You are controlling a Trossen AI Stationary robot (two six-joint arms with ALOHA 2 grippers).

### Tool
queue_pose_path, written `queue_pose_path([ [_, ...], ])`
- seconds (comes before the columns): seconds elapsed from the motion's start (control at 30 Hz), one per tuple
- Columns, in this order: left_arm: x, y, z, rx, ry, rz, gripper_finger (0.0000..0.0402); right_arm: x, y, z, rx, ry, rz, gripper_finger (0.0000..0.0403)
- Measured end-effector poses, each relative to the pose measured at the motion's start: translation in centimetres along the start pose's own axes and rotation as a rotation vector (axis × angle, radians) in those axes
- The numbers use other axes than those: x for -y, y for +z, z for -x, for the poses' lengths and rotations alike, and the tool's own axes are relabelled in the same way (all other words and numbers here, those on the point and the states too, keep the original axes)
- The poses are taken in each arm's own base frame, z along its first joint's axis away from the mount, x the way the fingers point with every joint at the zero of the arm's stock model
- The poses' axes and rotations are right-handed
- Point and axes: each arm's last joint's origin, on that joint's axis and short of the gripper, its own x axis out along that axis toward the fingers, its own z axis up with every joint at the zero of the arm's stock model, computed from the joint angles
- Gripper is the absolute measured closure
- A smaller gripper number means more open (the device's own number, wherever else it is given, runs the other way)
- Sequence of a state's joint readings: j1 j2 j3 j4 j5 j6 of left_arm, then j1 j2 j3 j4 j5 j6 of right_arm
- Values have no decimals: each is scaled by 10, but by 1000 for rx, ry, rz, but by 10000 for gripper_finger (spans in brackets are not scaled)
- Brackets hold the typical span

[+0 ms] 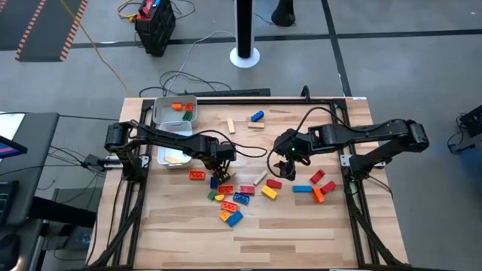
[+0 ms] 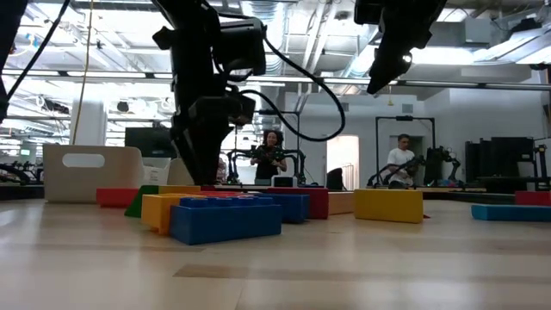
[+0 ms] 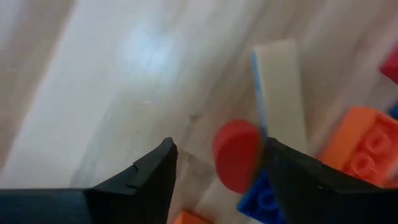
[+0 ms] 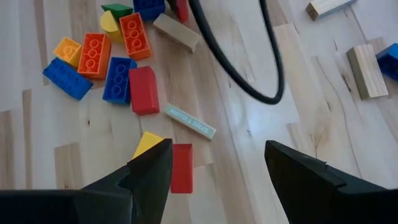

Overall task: Sort blocks by size
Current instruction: Put the small red wooden block into the gray bin

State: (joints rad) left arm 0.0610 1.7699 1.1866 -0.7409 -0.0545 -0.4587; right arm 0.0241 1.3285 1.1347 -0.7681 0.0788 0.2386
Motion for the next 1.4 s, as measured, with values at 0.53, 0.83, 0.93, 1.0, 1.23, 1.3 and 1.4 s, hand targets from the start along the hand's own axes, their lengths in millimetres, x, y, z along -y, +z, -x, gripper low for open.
queue_pose_path([
  [0.53, -2, 0, -22, -80, -4, -55, 237, 5, 2, 0, 11, -12, -17, 121],
  [0.83, -1, 1, -24, -90, -11, -43, 314, 6, 3, 0, 15, -14, -19, 121],
  [0.93, 0, 8, -16, -62, -21, -37, 322, 8, 3, 0, 17, -18, -25, 121],
  [1.0, -1, 14, -10, -44, -27, -31, 322, 10, 4, -1, 18, -22, -30, 121],
  [1.23, -31, 34, 32, 70, 71, 8, 322, 13, 6, -1, 35, -26, -52, 121],
  [1.3, -52, 37, 44, 95, 110, 55, 322, 13, 7, -1, 45, -23, -64, 121],
  [1.4, -88, 38, 64, 128, 178, 140, 322, 13, 9, -1, 70, -17, -87, 121],
])
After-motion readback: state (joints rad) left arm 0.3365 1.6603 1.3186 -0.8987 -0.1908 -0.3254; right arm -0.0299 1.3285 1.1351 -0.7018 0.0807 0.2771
